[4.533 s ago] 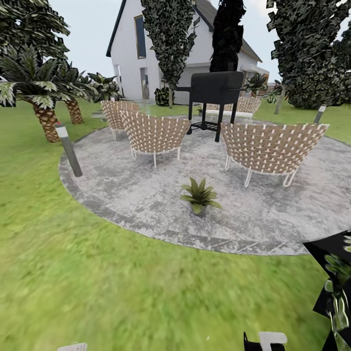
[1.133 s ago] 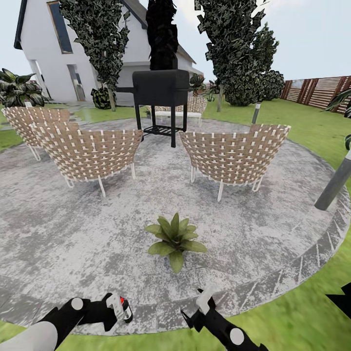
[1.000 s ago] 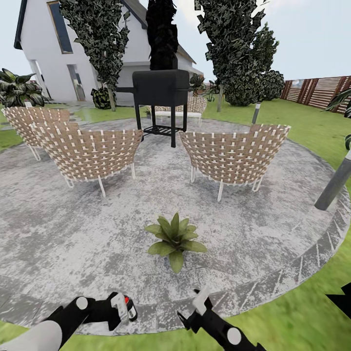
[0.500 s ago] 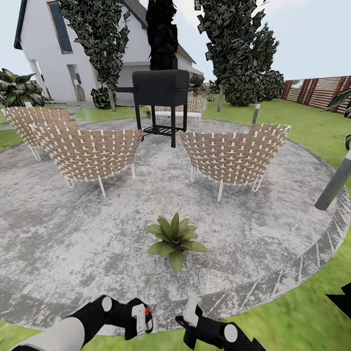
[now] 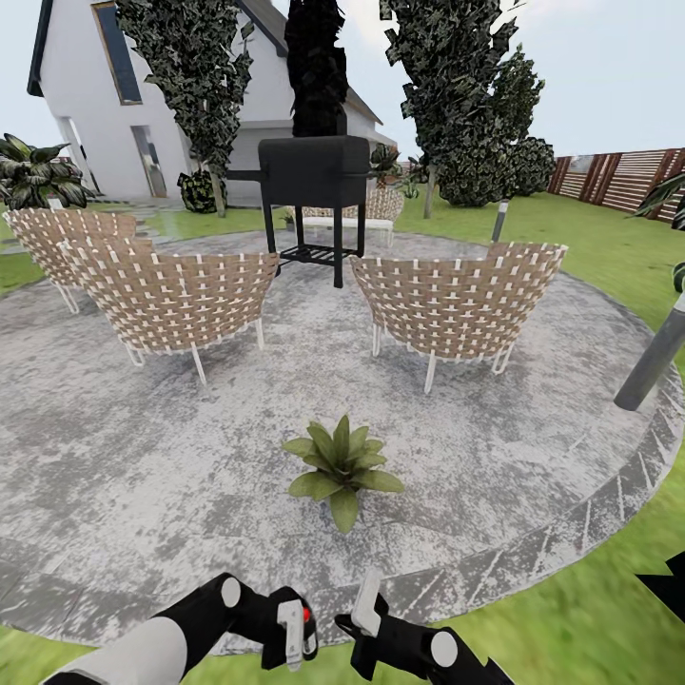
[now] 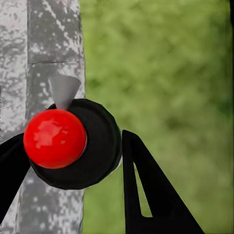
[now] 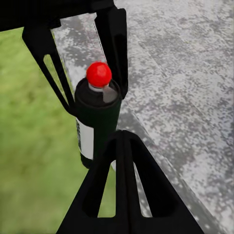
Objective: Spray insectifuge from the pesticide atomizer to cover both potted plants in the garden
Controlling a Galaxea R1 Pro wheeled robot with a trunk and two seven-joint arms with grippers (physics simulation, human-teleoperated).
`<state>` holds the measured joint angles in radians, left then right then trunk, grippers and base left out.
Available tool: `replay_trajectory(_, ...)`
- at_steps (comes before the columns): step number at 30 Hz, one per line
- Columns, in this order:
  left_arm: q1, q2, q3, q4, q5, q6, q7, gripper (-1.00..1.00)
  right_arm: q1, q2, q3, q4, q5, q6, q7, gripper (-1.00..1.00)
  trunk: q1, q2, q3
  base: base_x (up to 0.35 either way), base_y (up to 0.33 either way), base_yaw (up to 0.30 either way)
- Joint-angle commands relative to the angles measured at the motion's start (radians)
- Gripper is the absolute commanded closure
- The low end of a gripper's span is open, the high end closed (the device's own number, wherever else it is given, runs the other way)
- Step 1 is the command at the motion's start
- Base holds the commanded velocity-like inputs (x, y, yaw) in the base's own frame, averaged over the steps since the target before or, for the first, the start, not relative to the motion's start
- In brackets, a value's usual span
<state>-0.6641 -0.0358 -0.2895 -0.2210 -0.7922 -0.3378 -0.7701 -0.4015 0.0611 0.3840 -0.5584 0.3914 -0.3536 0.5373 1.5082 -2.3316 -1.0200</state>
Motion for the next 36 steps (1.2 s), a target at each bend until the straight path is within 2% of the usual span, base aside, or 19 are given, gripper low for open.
replay_trajectory(1, 0.0, 0.0, 0.005, -0.007, -0.01, -0.006, -0.006, 1.0, 0.0, 0.0, -0.002, 0.0, 0.011, -0.007, -0.001, 1.0, 0.0, 0.0, -0.001, 0.0, 0.0, 0.0)
replay_trajectory(6, 0.0, 0.0, 0.006, -0.023, -0.008, -0.016, -0.065, 1.0, 0.0, 0.0, -0.002, -0.001, 0.011, -0.007, -0.002, 1.0, 0.0, 0.0, -0.001, 0.0, 0.0, 0.0)
replay_trajectory(9, 0.0, -0.009, 0.007, -0.024, -0.006, -0.019, -0.074, 1.0, 0.0, 0.0, -0.002, 0.0, 0.011, -0.007, -0.002, 1.0, 0.0, 0.0, -0.001, 0.0, 0.0, 0.0)
replay_trajectory(27, 0.001, -0.057, 0.01, -0.024, -0.001, -0.02, -0.075, 1.0, -0.001, 0.0, -0.002, -0.001, 0.011, -0.007, -0.002, 1.0, 0.0, 0.0, -0.001, 0.0, 0.0, 0.0)
replay_trajectory(36, 0.001, -0.064, 0.011, -0.024, -0.001, -0.021, -0.075, 1.0, 0.0, 0.0, -0.002, -0.001, 0.011, -0.007, -0.002, 1.0, 0.0, 0.0, -0.001, 0.0, 0.0, 0.0)
